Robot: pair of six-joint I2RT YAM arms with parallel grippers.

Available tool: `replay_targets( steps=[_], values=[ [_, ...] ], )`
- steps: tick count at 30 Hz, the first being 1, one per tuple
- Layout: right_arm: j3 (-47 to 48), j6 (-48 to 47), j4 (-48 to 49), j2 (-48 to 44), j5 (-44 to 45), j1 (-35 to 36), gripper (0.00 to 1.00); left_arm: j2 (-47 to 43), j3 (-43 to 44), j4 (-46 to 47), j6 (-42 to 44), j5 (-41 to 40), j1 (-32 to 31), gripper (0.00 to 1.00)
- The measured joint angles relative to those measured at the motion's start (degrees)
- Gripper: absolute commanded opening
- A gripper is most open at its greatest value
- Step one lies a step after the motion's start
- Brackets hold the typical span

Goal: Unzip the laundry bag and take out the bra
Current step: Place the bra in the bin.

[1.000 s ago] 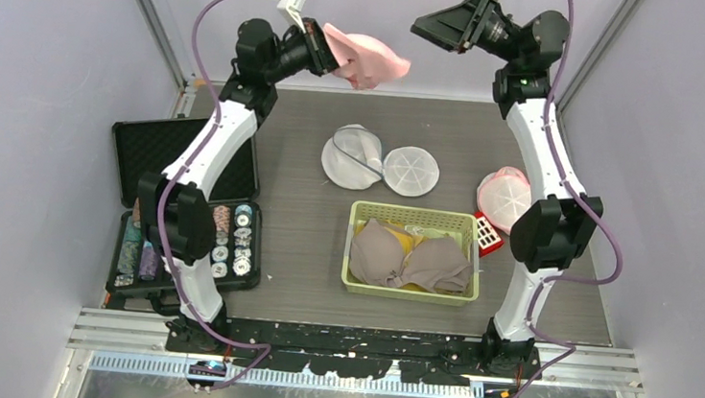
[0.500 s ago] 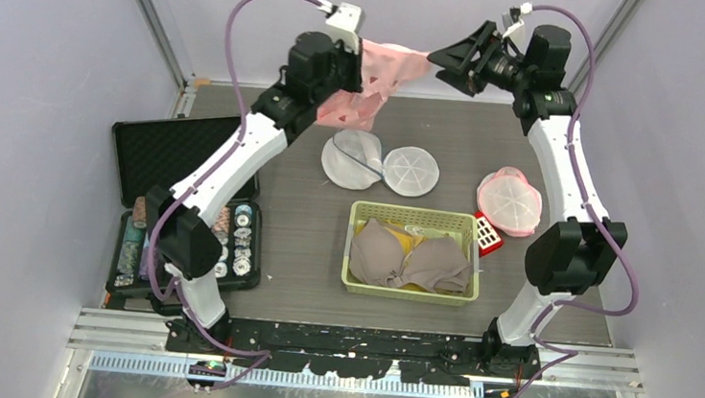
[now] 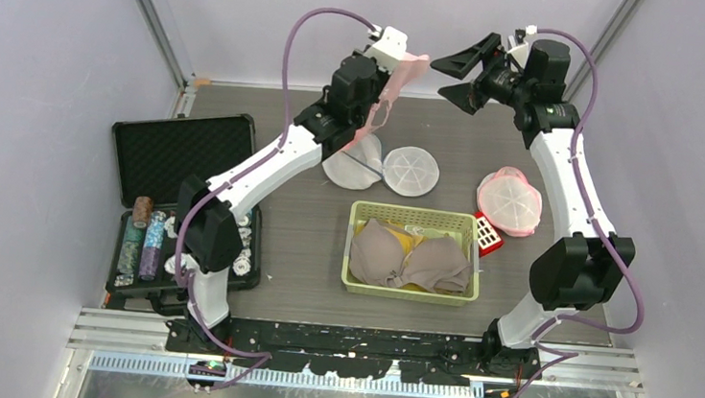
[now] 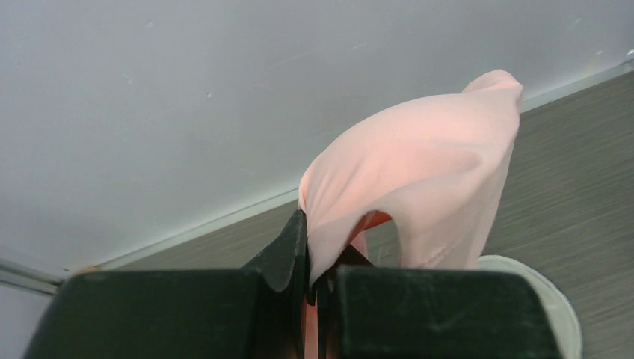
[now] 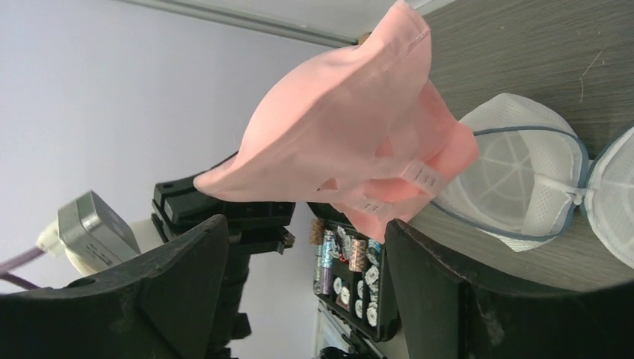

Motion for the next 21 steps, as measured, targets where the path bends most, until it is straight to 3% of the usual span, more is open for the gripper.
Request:
replay_targets(
  steps=[7,10,14,21],
  values=[
    [2.7,3.7,-0.4,2.2,1.7,1.2,0.78,2.2,-1.2,8.7,7.6,-2.3,-4.0,0.0],
    [4.5,5.3,-0.4,4.2,2.1,1.7,0.67,2.8,-2.3,12.9,10.8,-2.3,-5.9,0.0],
    [6.1,6.4,-1.0,5.8,2.5,1.9,0.43,3.1,-5.2,18.6,15.8,-2.2,-8.4,0.0],
    [8.1,6.1,-4.3,6.1,3.7,1.6,0.27,3.4,-7.8,22.8,21.5,-2.3,-9.9,0.01]
  ],
)
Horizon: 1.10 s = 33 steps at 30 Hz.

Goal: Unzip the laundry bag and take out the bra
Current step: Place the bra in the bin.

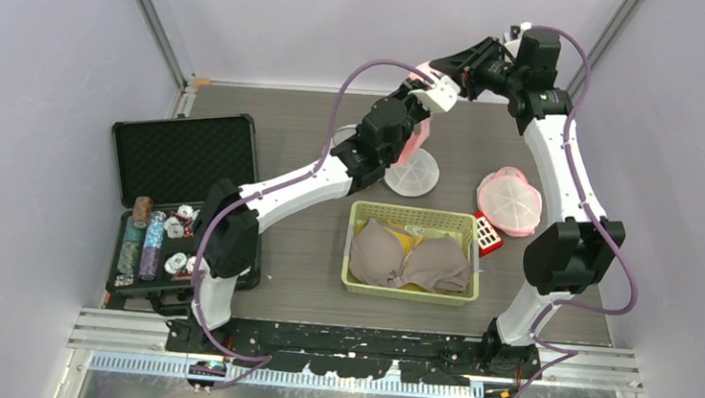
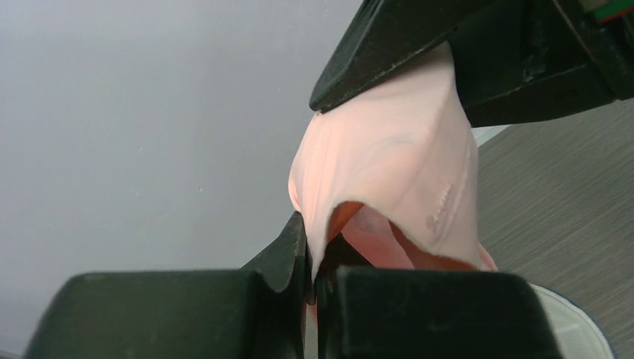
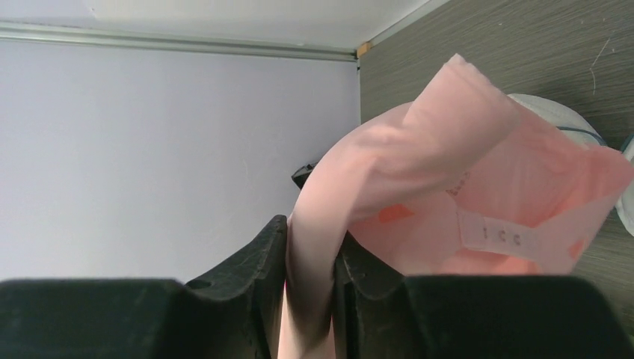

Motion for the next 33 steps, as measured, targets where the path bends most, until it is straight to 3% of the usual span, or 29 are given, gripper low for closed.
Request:
replay_targets(
  steps=[6,9,15,19,22,24,29,33],
  values=[
    [1.8,-1.8,-2.7,0.0,0.4,0.0,0.08,0.5,-1.3,2.6,3.3,-0.1,0.0,0.48],
    [3.6,-4.1,-5.0,0.0,0.2,-0.1,0.01,-0.8,-5.1,2.0,3.0,1.7,0.0,0.62],
    [5.0,-8.6,-6.9,0.0,-1.4,-0.3,0.01,-9.3,-16.0,-8.2,-2.0,9.5,0.6,0.71],
    [5.0,-11.3,-7.7,0.0,-3.6,-0.3,0.01,-17.7,-18.4,-19.2,-9.4,18.4,3.4,0.75],
    [5.0,-13.7,-7.7,0.0,-6.8,-0.3,0.01,-23.8,-18.4,-26.0,-17.0,27.8,10.1,0.8],
    [5.0,-15.3,-7.7,-0.1,-8.6,-0.1,0.01,-26.6,-18.8,-28.9,-22.3,35.2,16.2,0.88],
    [4.9,-22.1,-10.7,-2.1,-11.6,2.6,0.01,-30.4,-25.7,-28.5,-37.7,58.3,32.6,0.88],
    [4.0,-27.7,-14.8,-5.7,-11.6,7.3,0.01,-30.9,-30.1,-31.2,-44.0,64.8,36.0,0.88]
  ],
)
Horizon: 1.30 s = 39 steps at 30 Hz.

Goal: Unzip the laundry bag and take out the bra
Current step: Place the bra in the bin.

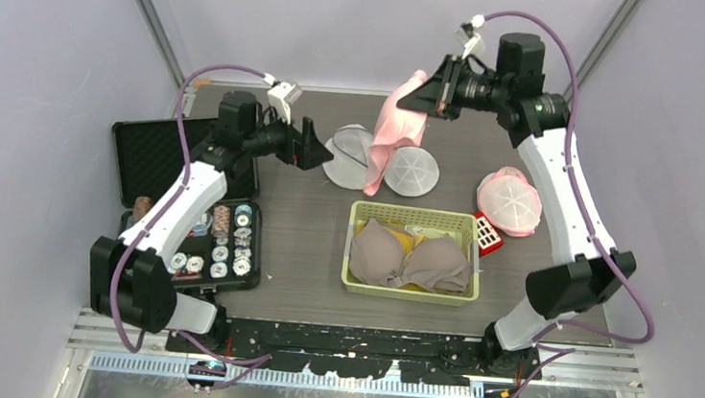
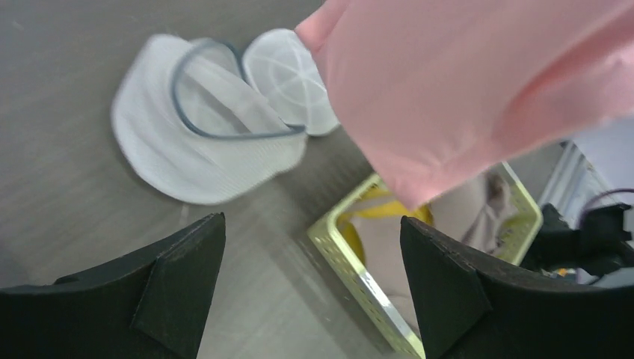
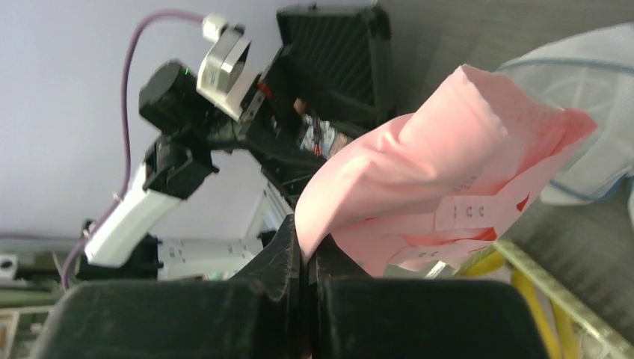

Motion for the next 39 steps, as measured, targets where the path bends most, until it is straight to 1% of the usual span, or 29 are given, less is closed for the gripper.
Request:
replay_targets(
  steps=[4,7,10,13,16,22,28,33,34,35,37,39],
  values=[
    [-6.4,-3.4,-2.4,-7.4,2.8,6.0,0.01,-5.4,-5.4,-2.5,-1.9,1.3,-1.0,0.88],
    [-11.2,-6.7,-4.8,-13.2,5.1,11.0,0.01,-12.0,-8.4,-4.2,-2.1,1.4,-1.3,0.88],
    [-14.5,-9.1,-6.9,-17.1,5.0,14.9,0.01,-18.0,-10.8,-4.8,-2.1,1.5,-1.3,0.88],
    [-16.7,-9.2,-6.9,-18.2,5.0,15.2,0.01,-22.7,-14.3,-5.4,-2.5,1.8,-1.3,0.88],
    [-21.0,-7.4,-6.4,-18.6,6.0,15.2,0.01,-25.6,-17.5,-7.4,-3.1,1.8,-1.3,0.88],
    [-32.2,-1.6,-3.8,-19.3,7.8,15.4,0.01,-28.8,-19.8,-10.9,-2.6,1.0,-1.3,0.88],
    [-44.7,2.0,-3.5,-25.0,9.4,14.1,0.01,-27.6,-19.8,-11.1,-1.2,0.6,-1.3,0.88],
    [-49.8,3.8,-3.2,-28.9,9.4,8.9,0.01,-23.9,-19.7,-11.0,-0.7,0.6,-1.3,0.87],
    [-51.0,4.0,-3.0,-29.7,9.4,7.7,0.02,-23.3,-19.7,-11.0,-0.7,0.6,-1.3,0.87],
    [-51.8,4.2,-3.1,-30.1,9.5,7.1,0.07,-22.8,-19.7,-11.0,-0.7,0.6,-1.3,0.87],
    [-54.0,4.3,-3.0,-31.2,9.4,5.9,0.21,-22.0,-19.7,-10.8,-0.7,0.7,-1.3,0.87],
    [-55.9,4.7,-3.1,-31.8,9.2,5.3,0.26,-21.5,-19.7,-10.6,-0.6,0.8,-1.3,0.87]
  ],
)
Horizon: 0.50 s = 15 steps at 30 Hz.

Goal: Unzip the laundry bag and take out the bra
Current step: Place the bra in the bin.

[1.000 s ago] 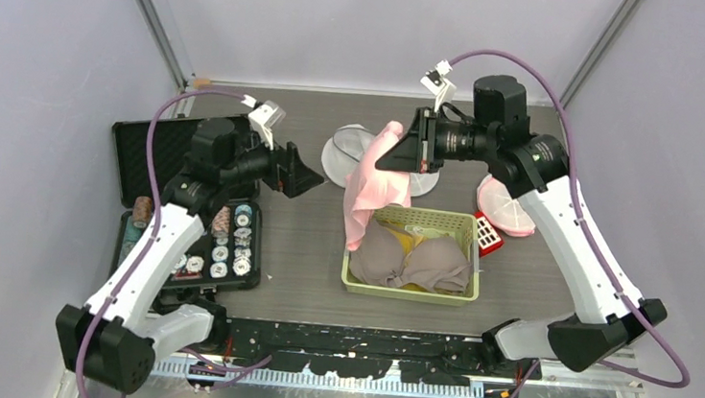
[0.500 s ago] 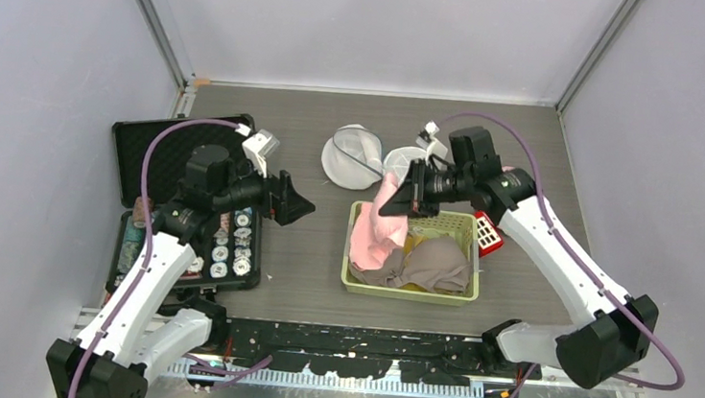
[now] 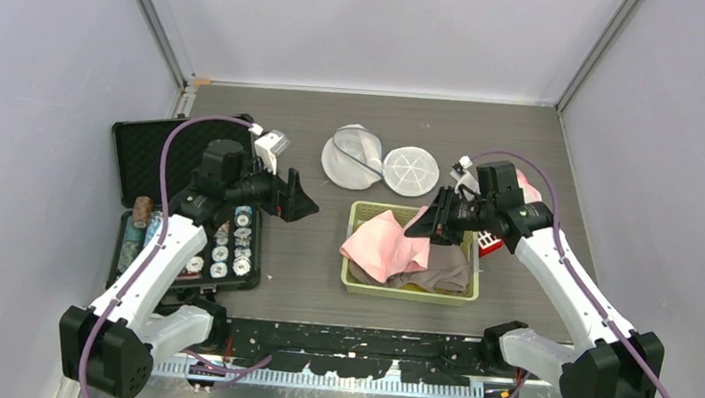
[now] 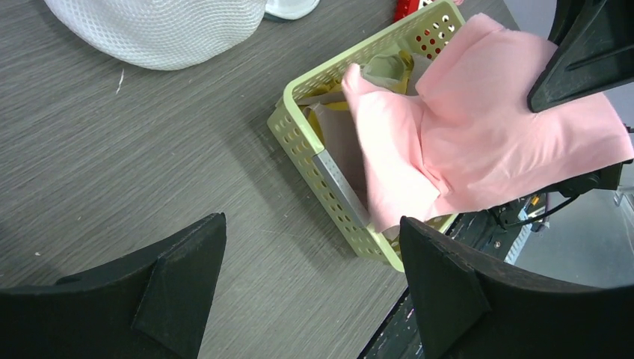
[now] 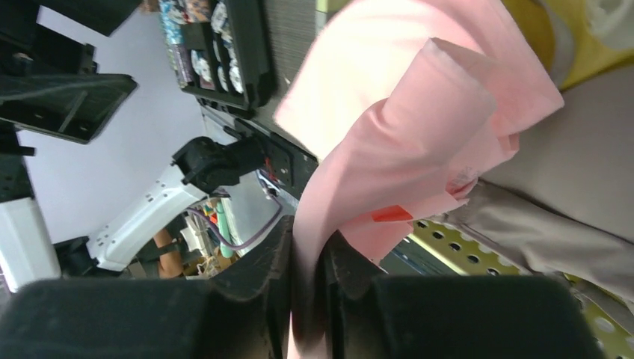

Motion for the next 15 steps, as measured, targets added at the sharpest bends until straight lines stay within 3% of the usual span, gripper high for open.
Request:
replay_targets(
  steps=[7,11,15],
  values=[
    [-3.7,-3.8,-2.8,-0.8,1.2,-3.6,0.28,0.7,0.0,0.0,0.6,0.0,0.0,0.87],
    [-3.1,-10.4,-7.5,-1.4,4.6,-5.2,0.63,0.9,0.0,0.1,1.7,0.0,0.0,0.84],
    [-0.7,-17.1,-11.4,-0.3,9.4,-6.3,0.71,1.8,0.0,0.1,3.6,0.0,0.0,0.82]
  ],
)
